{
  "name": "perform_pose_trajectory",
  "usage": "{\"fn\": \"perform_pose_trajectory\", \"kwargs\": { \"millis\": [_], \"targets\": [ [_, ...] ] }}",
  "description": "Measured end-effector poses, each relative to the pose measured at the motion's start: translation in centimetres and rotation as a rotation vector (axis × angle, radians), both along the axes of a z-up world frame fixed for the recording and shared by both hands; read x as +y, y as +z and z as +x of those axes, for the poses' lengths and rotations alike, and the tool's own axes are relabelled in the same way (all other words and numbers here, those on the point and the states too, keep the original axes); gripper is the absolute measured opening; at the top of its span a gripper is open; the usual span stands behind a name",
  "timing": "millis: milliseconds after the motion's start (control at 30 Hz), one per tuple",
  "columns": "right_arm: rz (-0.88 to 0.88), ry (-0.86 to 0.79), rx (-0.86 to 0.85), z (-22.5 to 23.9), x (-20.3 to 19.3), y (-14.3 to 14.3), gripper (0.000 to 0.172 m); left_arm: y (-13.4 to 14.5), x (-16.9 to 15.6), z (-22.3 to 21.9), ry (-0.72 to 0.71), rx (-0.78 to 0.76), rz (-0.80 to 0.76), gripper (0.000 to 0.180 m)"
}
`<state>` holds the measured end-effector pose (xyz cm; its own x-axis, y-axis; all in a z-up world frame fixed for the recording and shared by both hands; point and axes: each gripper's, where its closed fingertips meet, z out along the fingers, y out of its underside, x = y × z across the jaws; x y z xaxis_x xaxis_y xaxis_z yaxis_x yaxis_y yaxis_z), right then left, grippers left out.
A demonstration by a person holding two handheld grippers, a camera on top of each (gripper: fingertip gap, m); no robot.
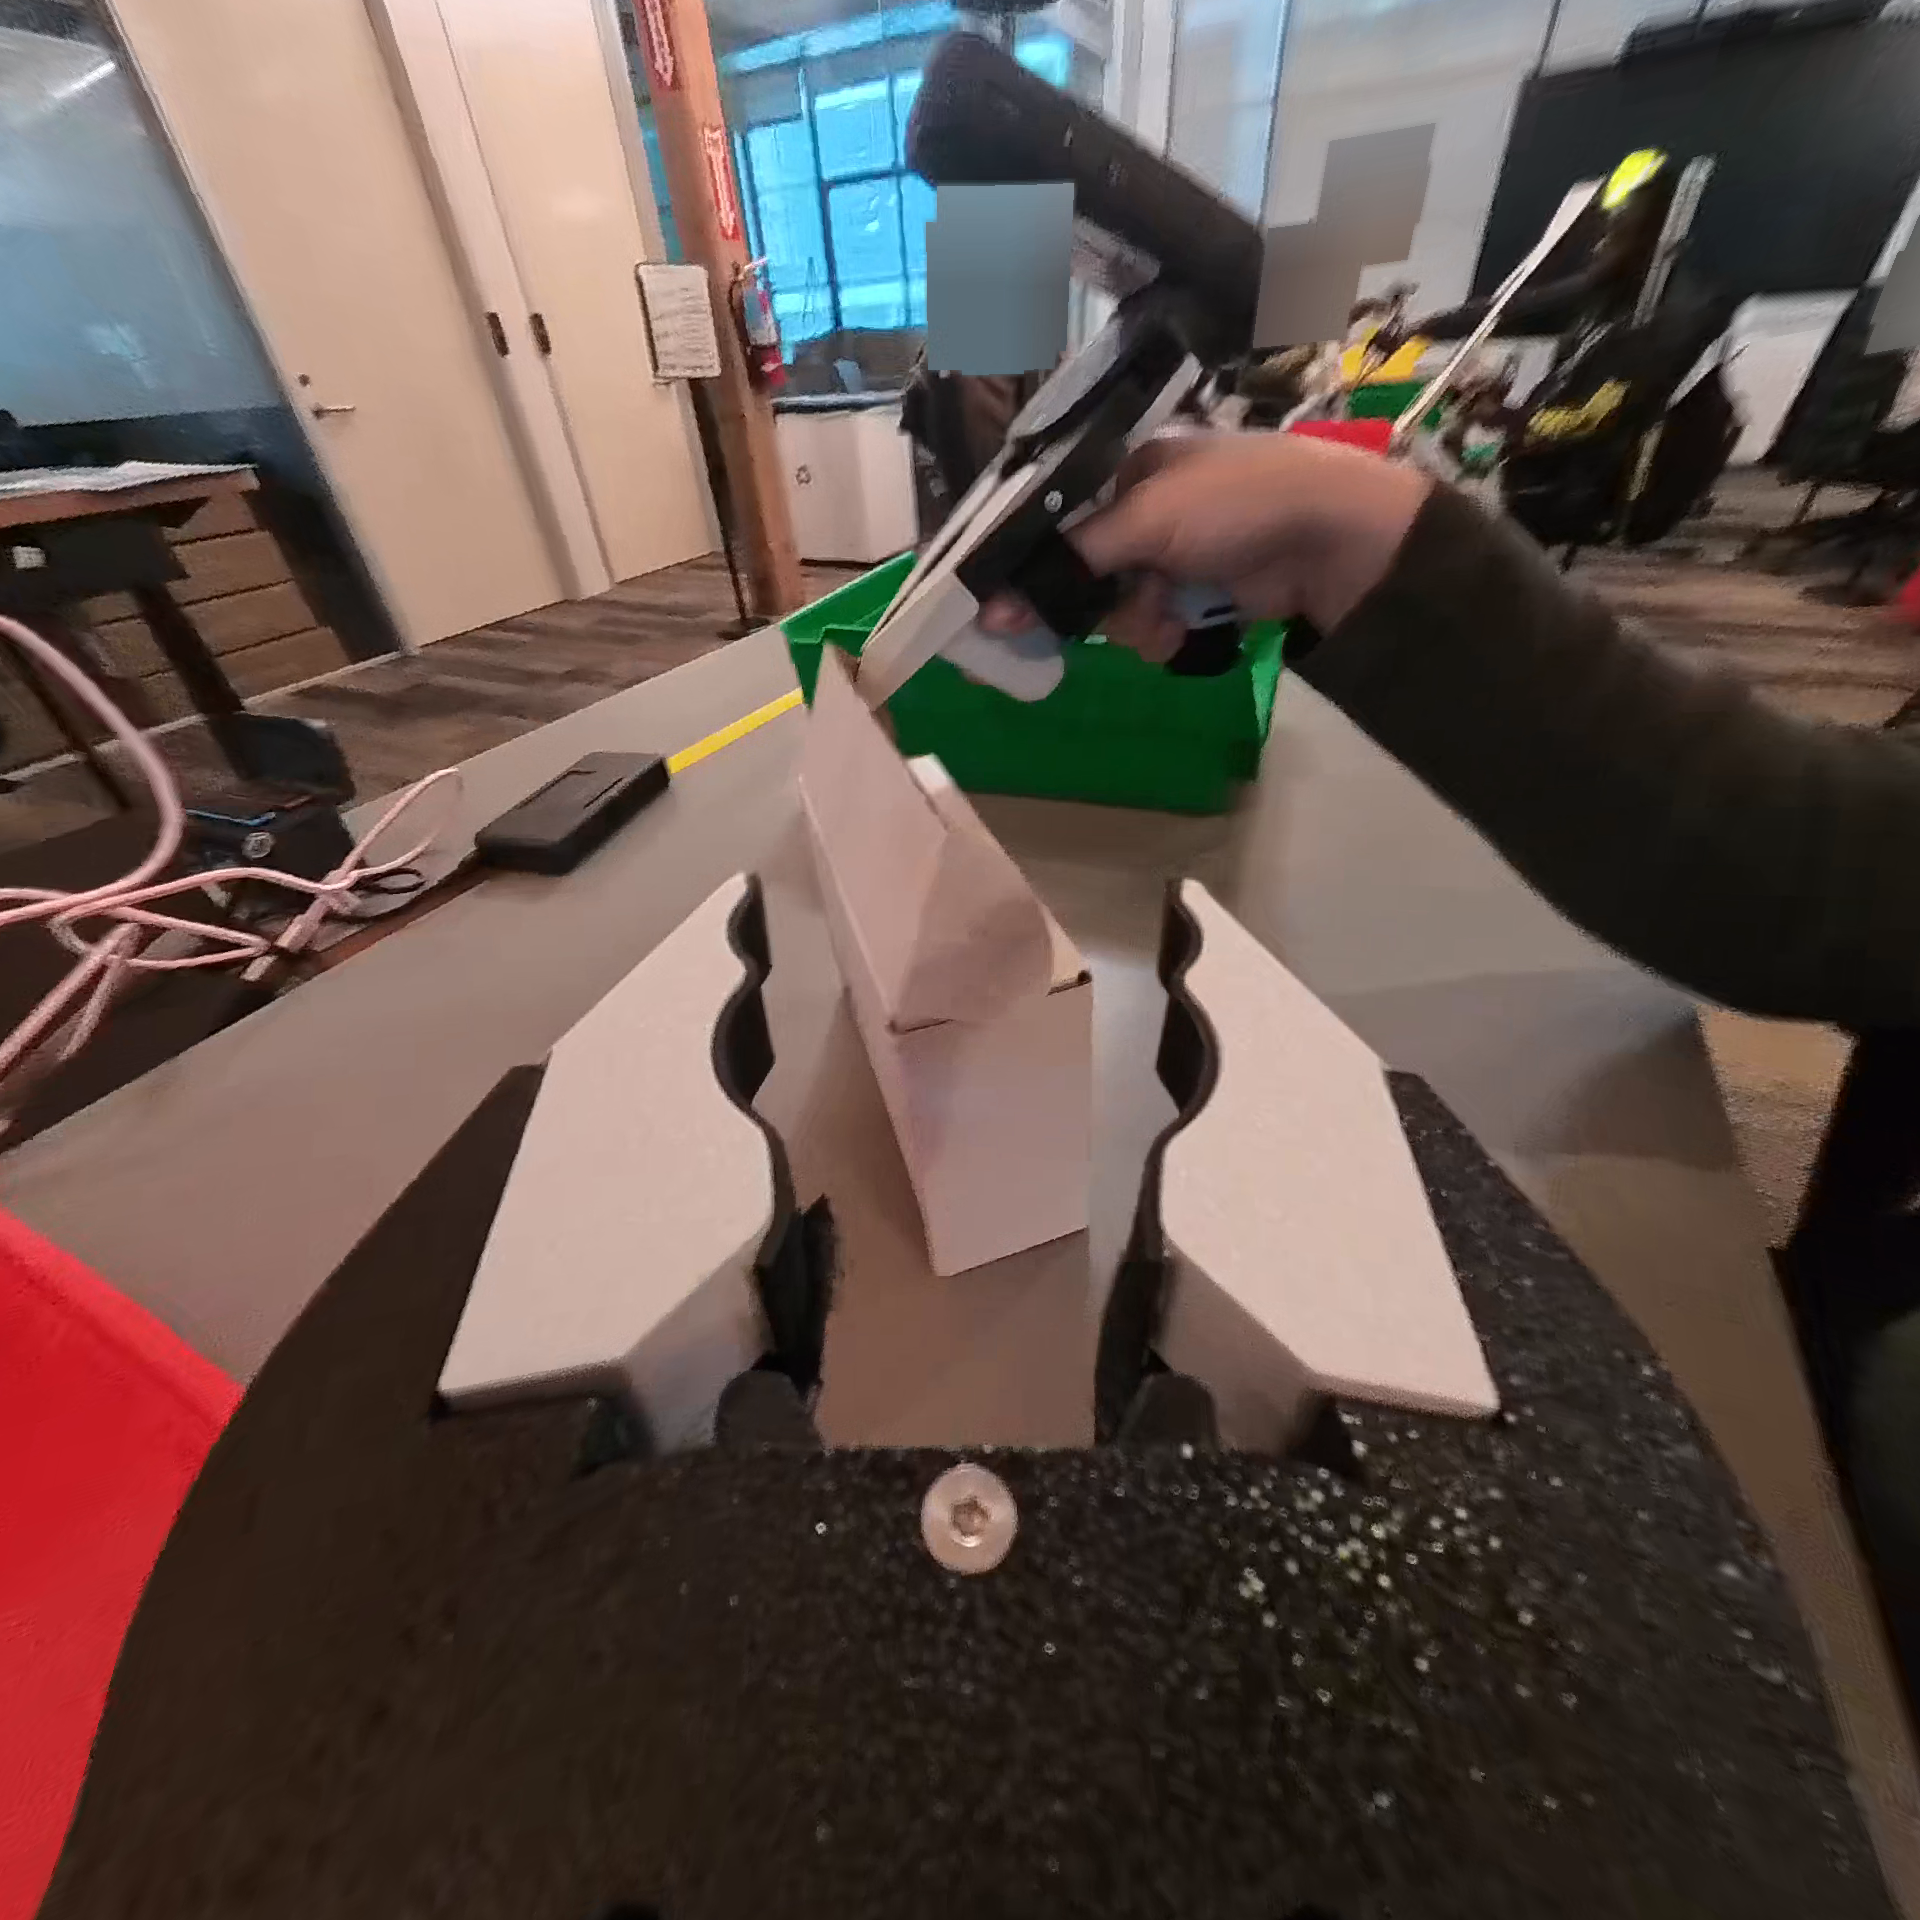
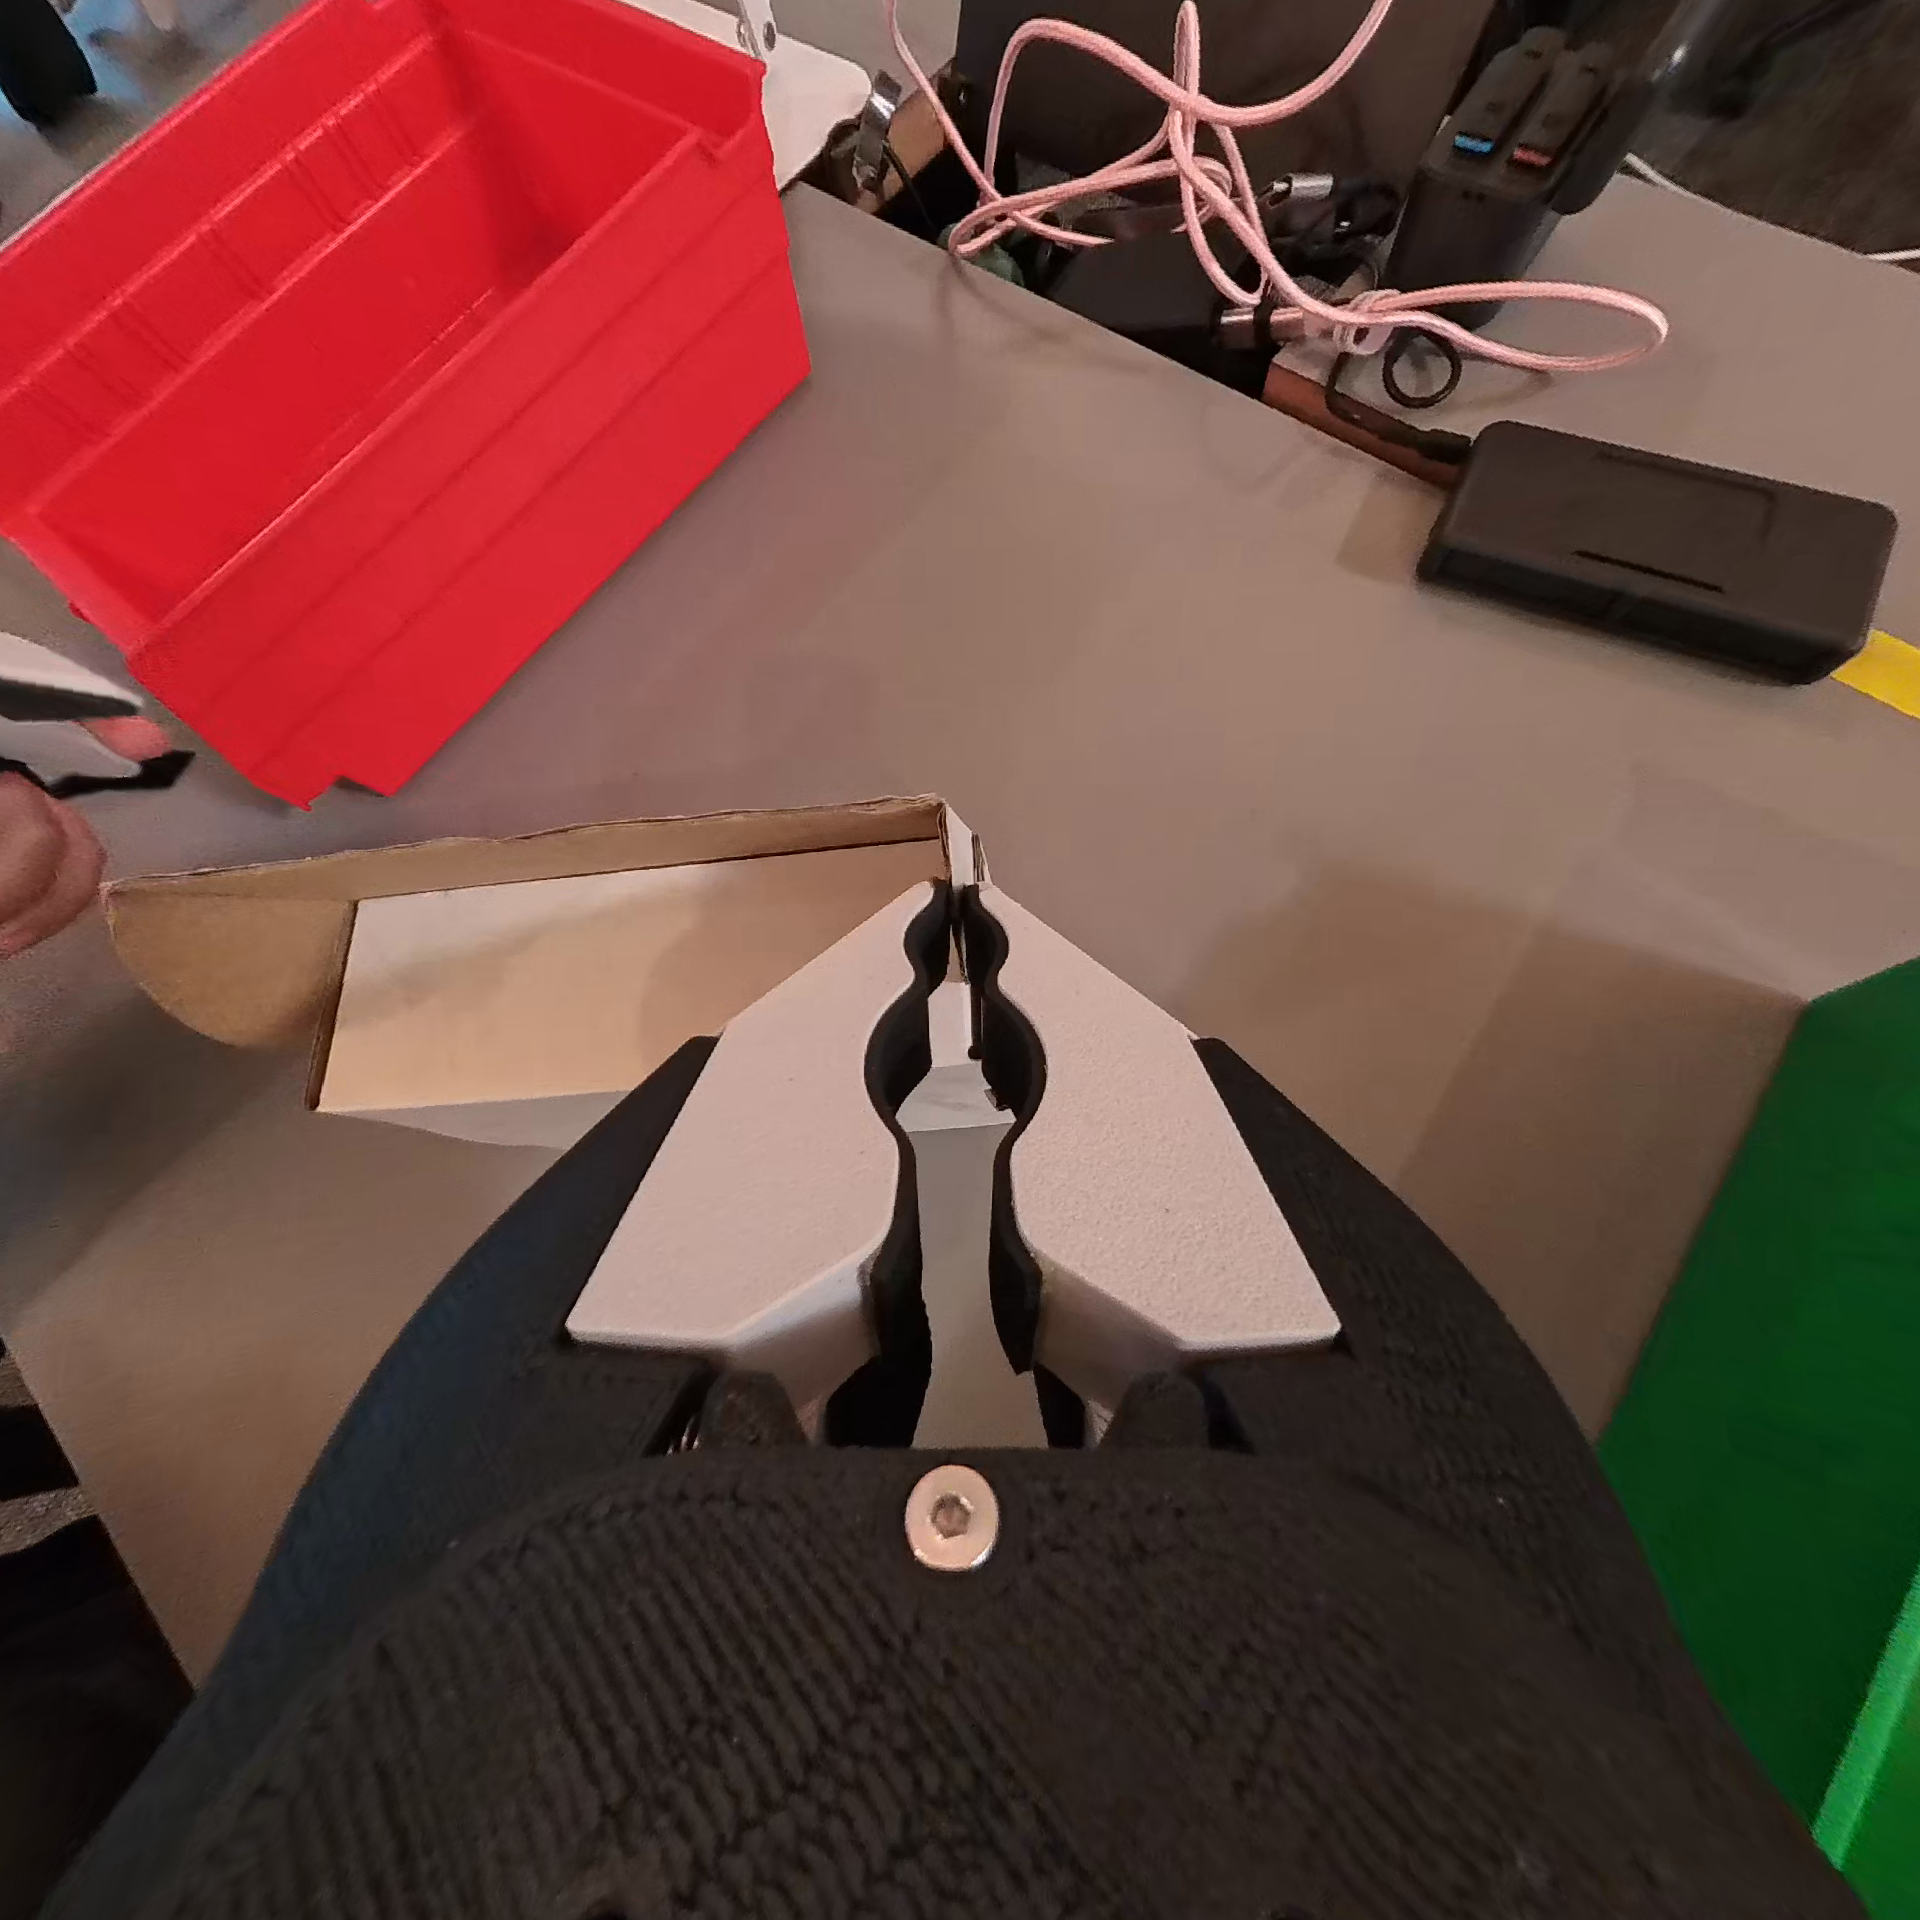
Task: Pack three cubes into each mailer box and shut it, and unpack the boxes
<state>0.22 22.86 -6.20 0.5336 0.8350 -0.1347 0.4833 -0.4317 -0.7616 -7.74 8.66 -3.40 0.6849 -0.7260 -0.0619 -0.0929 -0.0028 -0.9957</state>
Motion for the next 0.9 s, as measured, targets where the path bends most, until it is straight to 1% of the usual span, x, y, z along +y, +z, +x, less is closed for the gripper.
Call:
{"fn": "perform_pose_trajectory", "kwargs": {
  "millis": [100, 200, 267, 300, 367, 567, 633, 700, 767, 833, 867, 900],
  "targets": [
    [-0.001, 0.004, -0.002, -0.1, -0.2, 0.0, 0.0, -1.3, 1.1, 0.2, 0.059, 0.119, 0.012, 0.062],
    [-0.002, 0.013, -0.008, -0.4, -0.5, 0.0, 0.0, -1.9, 1.7, 0.6, 0.071, 0.157, 0.01, 0.055],
    [0.002, 0.011, -0.017, -0.3, -0.5, 0.0, 0.0, -1.8, 1.8, 0.7, 0.065, 0.156, 0.004, 0.054],
    [0.0, 0.011, -0.019, -0.3, -0.5, 0.0, 0.0, -1.7, 1.9, 0.5, 0.08, 0.144, 0.0, 0.05],
    [-0.01, 0.02, -0.02, -0.5, -0.7, 0.0, 0.001, -1.1, 2.4, -0.2, 0.131, 0.095, 0.003, 0.021],
    [-0.012, 0.023, -0.031, -0.6, -0.8, 0.0, 0.0, -0.6, 2.6, -0.6, 0.156, 0.033, -0.032, 0.018],
    [-0.015, 0.024, -0.027, -0.7, -0.9, 0.0, 0.001, -0.2, 2.7, -0.8, 0.163, 0.007, -0.04, 0.009],
    [-0.009, 0.022, -0.032, -0.7, -0.9, 0.0, 0.001, -0.2, 2.9, -1.0, 0.189, 0.02, -0.061, 0.009],
    [-0.005, 0.021, -0.035, -0.7, -1.0, 0.0, 0.001, 0.0, 2.9, -1.3, 0.237, 0.036, -0.07, 0.015],
    [-0.004, 0.018, -0.03, -0.6, -1.2, 0.0, 0.001, 0.3, 3.0, -2.5, 0.355, 0.027, -0.094, 0.022],
    [-0.003, 0.013, -0.026, -0.6, -1.2, 0.0, 0.001, 0.5, 2.8, -3.3, 0.418, 0.0, -0.115, 0.032],
    [-0.001, 0.008, -0.023, -0.5, -1.4, 0.0, 0.001, 0.7, 2.4, -3.5, 0.448, -0.033, -0.134, 0.042]
  ]
}}
